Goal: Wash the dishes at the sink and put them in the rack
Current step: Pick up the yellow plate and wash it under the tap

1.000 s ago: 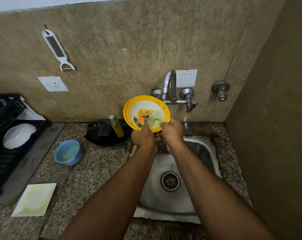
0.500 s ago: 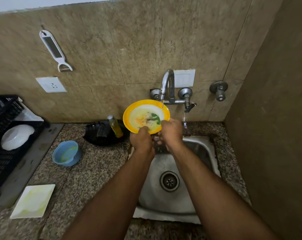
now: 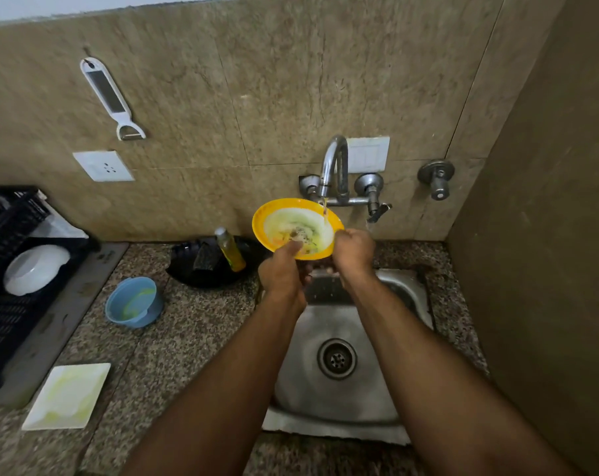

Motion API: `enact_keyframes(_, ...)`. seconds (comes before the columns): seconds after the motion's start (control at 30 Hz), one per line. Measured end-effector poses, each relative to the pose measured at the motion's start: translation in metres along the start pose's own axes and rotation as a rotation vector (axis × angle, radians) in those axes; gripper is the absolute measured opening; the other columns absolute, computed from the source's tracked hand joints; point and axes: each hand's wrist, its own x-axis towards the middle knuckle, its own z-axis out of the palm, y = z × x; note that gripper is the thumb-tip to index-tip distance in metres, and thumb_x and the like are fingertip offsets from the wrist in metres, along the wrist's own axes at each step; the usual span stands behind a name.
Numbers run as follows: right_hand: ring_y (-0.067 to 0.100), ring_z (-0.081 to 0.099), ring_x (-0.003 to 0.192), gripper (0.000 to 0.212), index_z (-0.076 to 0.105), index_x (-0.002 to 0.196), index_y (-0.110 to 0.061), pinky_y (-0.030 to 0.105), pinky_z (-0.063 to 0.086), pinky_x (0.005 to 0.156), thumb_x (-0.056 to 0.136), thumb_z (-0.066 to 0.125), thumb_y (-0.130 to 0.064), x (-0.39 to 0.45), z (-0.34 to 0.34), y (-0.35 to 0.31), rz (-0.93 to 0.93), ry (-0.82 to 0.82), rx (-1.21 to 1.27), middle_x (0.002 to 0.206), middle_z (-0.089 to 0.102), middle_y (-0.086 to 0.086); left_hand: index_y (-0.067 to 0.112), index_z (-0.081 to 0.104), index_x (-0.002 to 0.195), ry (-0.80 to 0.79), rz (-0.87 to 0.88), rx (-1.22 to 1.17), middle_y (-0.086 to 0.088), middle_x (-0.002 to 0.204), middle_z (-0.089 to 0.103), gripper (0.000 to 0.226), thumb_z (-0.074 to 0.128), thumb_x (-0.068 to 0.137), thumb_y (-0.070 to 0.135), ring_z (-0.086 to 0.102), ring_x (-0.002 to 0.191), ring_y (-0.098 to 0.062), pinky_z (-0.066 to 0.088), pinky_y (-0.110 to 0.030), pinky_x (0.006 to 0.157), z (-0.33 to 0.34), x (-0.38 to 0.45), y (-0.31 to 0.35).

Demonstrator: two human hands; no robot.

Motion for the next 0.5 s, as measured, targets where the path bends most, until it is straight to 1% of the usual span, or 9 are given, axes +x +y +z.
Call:
enact_keyframes(0.07,0.027,0.057,0.055,0.028,0.061,0.062,-0.005,0.047,0.05,0.049,0.08,0.05,-0.023,-0.011,-0.012,-0.022,0.053,0.008,0.047,0.06,0.058,0.015,0.001,0.071,0.105,-0.024,-0.04,-0.013,-0.018,0.073,0.064,0.029,0.066,0.081,0.016,0.054,0.045,-0.021,0.036,-0.022,0.041,-0.003,0.002,0.003)
enact_keyframes(0.13,0.029,0.067,0.059,0.023,0.069,0.077,-0.009,0.038,0.055,0.046,0.093,0.054,-0.017,-0.023,-0.012,-0.03,0.119,-0.114,0.134,0.074,0.071,0.017,-0.002,0.069,0.105,0.038,0.0,-0.04,-0.018,0.075,0.065,0.026,0.062,0.082,0.008,0.055,0.045,-0.022,0.04,-0.023,0.041,-0.001,0.001,0.004)
enact_keyframes(0.2,0.035,0.073,0.068,0.019,0.073,0.096,-0.014,0.044,0.062,0.055,0.093,0.054,-0.011,-0.037,-0.008,-0.029,0.159,-0.271,0.219,0.088,0.076,0.018,-0.005,0.07,0.107,0.111,0.095,-0.064,-0.022,0.085,0.071,0.036,0.063,0.073,0.005,0.064,0.058,-0.029,0.053,-0.032,0.049,0.001,0.001,0.0)
enact_keyframes(0.27,0.041,0.073,0.069,0.026,0.075,0.1,-0.015,0.057,0.063,0.06,0.086,0.055,-0.009,-0.047,-0.006,-0.021,0.153,-0.314,0.266,0.089,0.076,0.022,-0.002,0.071,0.109,0.152,0.172,-0.098,-0.024,0.1,0.074,0.048,0.061,0.063,0.008,0.072,0.079,-0.036,0.061,-0.049,0.066,0.002,0.002,-0.007)
enact_keyframes(0.3,0.043,0.072,0.067,0.023,0.075,0.096,-0.015,0.062,0.061,0.059,0.083,0.056,-0.015,-0.045,-0.003,-0.016,0.133,-0.256,0.264,0.084,0.075,0.023,-0.001,0.072,0.107,0.151,0.184,-0.09,-0.024,0.1,0.074,0.045,0.061,0.064,0.007,0.072,0.08,-0.037,0.061,-0.052,0.068,0.002,0.002,-0.01)
enact_keyframes(0.33,0.044,0.072,0.065,0.023,0.075,0.09,-0.014,0.063,0.06,0.057,0.081,0.057,-0.025,-0.041,-0.002,-0.014,0.111,-0.168,0.211,0.077,0.074,0.022,0.0,0.071,0.102,0.133,0.183,-0.06,-0.024,0.095,0.073,0.036,0.061,0.068,0.003,0.07,0.07,-0.035,0.059,-0.048,0.06,0.002,-0.002,-0.011)
enact_keyframes(0.37,0.044,0.072,0.062,0.03,0.073,0.084,-0.013,0.062,0.06,0.054,0.081,0.057,-0.038,-0.03,0.0,-0.006,0.093,-0.096,0.144,0.07,0.072,0.02,-0.001,0.07,0.098,0.116,0.177,-0.033,-0.023,0.086,0.07,0.025,0.06,0.074,-0.002,0.065,0.056,-0.03,0.054,-0.038,0.049,0.003,-0.008,-0.011)
enact_keyframes(0.43,0.041,0.07,0.059,0.05,0.071,0.074,-0.009,0.06,0.06,0.055,0.079,0.053,-0.056,0.005,0.01,0.018,0.078,-0.03,0.08,0.062,0.07,0.015,-0.008,0.067,0.099,0.119,0.185,-0.019,-0.021,0.073,0.064,0.022,0.055,0.081,-0.008,0.053,0.039,-0.021,0.041,-0.024,0.04,0.007,-0.013,-0.014)
enact_keyframes(0.5,0.038,0.071,0.06,0.056,0.07,0.074,-0.01,0.057,0.061,0.057,0.08,0.051,-0.063,0.008,0.013,0.011,0.11,-0.023,0.047,0.064,0.071,0.012,-0.01,0.068,0.106,0.156,0.223,-0.062,-0.022,0.078,0.069,0.033,0.058,0.076,-0.001,0.065,0.049,-0.026,0.051,-0.029,0.045,0.011,-0.013,-0.013)
